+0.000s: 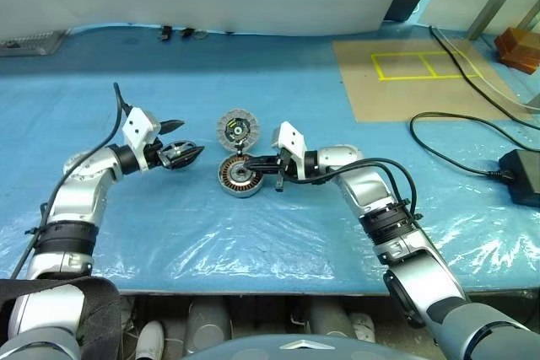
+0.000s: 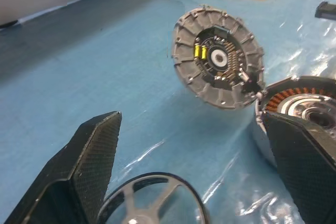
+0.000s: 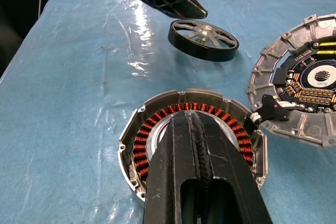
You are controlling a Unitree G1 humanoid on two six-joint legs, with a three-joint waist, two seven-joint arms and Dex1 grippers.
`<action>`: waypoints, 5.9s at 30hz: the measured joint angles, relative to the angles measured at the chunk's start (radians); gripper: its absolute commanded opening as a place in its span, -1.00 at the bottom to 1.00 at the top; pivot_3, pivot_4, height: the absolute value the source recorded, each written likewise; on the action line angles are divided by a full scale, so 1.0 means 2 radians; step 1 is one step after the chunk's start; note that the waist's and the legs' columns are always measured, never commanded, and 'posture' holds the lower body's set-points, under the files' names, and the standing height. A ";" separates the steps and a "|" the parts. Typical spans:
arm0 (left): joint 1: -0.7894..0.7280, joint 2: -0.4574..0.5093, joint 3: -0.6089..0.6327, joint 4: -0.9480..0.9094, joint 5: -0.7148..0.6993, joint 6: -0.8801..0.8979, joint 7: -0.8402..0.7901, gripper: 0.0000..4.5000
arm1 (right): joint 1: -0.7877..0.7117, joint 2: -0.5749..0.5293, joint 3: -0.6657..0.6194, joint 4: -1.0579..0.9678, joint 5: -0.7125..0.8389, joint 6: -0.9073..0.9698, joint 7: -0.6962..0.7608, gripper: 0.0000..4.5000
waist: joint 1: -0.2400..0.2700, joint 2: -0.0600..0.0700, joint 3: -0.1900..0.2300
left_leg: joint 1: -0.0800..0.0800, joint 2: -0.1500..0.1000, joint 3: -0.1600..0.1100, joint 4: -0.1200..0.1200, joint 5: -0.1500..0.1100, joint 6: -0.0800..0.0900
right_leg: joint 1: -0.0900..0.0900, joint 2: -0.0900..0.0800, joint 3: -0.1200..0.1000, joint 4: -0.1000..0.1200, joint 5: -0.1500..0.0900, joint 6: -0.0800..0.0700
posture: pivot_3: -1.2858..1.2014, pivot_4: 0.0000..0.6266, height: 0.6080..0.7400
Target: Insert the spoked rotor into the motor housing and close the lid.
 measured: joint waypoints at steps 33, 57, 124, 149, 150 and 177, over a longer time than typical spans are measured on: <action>-0.277 0.029 -0.100 0.362 0.211 -0.097 -0.159 0.31 | 0.035 0.018 0.000 -0.020 0.007 -0.014 -0.053 -1.00 | 0.006 -0.002 0.001 | -0.001 0.000 -0.001 -0.001 0.000 0.000 | 0.000 0.000 -0.001 -0.002 0.000 0.000 | 0.03 -0.52 1.00; -0.279 0.024 -0.130 0.383 0.277 -0.170 -0.127 0.31 | 0.047 0.023 0.004 -0.030 0.007 -0.009 -0.069 -1.00 | 0.015 -0.002 0.001 | -0.001 0.000 -0.001 -0.001 0.000 -0.001 | 0.000 0.000 -0.001 -0.002 0.000 0.000 | 0.03 -0.52 1.00; -0.110 -0.080 -0.046 0.031 0.037 0.095 -0.185 -0.35 | 0.132 -0.082 -0.039 -0.108 0.047 0.005 -0.041 -1.00 | 0.024 -0.003 0.002 | -0.002 0.000 0.000 -0.002 0.000 0.000 | 0.000 0.000 -0.001 -0.003 0.000 0.000 | 0.03 -0.52 1.00; -0.095 -0.075 -0.074 0.031 0.050 0.067 -0.189 -0.35 | 0.143 -0.106 -0.056 -0.140 0.071 0.008 -0.020 -1.00 | 0.025 -0.003 0.002 | -0.001 0.000 -0.001 -0.003 0.000 0.000 | 0.000 0.000 -0.001 -0.004 0.000 0.001 | 0.03 -0.52 1.00; -0.095 -0.074 -0.074 0.030 0.049 0.070 -0.191 -0.35 | 0.145 -0.108 -0.056 -0.144 0.075 0.009 -0.017 -1.00 | 0.025 -0.003 0.002 | -0.001 0.000 -0.001 -0.003 0.000 0.000 | 0.000 0.000 -0.001 -0.004 0.000 0.001 | 0.03 -0.52 1.00; -0.104 -0.056 -0.090 0.000 0.046 0.135 -0.192 -0.35 | 0.147 -0.111 -0.059 -0.148 0.084 0.013 -0.016 -1.00 | 0.024 -0.003 0.002 | -0.001 0.000 -0.001 -0.003 0.000 0.000 | 0.000 0.000 -0.001 -0.004 0.000 0.001 | 0.03 -0.52 1.00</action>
